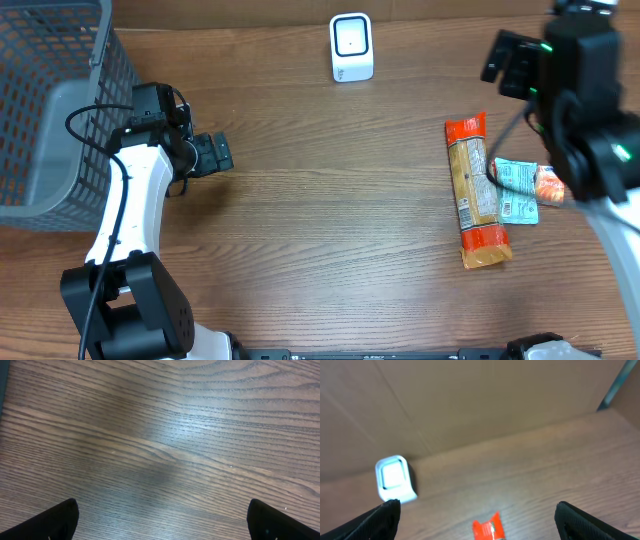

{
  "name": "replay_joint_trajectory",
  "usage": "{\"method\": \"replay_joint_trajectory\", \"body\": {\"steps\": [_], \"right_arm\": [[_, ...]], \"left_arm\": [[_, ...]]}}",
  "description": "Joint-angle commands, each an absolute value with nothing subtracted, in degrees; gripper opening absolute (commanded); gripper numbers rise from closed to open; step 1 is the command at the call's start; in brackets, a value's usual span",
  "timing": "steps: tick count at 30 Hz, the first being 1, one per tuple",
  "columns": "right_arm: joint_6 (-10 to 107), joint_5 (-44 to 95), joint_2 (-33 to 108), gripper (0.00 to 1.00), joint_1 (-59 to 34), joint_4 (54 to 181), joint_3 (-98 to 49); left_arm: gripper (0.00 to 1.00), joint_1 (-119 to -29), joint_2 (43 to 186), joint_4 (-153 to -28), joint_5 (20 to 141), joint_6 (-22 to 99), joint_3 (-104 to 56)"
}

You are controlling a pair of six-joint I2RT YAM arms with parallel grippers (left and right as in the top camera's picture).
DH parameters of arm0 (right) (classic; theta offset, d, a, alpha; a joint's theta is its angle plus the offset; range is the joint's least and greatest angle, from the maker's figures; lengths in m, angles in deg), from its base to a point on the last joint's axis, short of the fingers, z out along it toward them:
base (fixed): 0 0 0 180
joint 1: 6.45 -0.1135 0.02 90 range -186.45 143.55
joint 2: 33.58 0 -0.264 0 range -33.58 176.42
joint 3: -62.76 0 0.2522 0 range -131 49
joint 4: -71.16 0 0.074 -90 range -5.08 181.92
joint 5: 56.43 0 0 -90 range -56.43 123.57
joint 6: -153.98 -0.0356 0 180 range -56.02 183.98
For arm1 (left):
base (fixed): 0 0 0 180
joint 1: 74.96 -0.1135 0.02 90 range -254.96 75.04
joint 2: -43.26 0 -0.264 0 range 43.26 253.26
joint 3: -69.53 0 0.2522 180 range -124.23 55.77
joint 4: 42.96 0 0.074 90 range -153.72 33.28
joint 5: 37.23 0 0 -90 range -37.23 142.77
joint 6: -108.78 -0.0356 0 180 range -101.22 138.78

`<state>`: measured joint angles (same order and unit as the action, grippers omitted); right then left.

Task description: Scan the item barcode

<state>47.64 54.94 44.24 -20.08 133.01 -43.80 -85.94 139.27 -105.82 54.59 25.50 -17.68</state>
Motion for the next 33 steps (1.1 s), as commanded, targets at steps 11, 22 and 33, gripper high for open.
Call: {"method": "replay_joint_trajectory", "body": {"steps": [11,22,33], "right_arm": [[47.95,56.38,19.09,1.00,-20.08,139.85,-44.06],[47.88,55.77,9.89,1.00,-20.08,148.40,-41.13],[47.97,52.99,-15.51,1.00,-16.93,124.33,-8.34]], "left_arm": [[1.00,-85.81,139.00,-105.78,54.24,25.65,-18.31],[1.00,-85.81,139.00,-105.78,54.24,25.65,-18.31],[1.00,-85.81,139.00,-105.78,54.24,25.65,-18.31]]}}
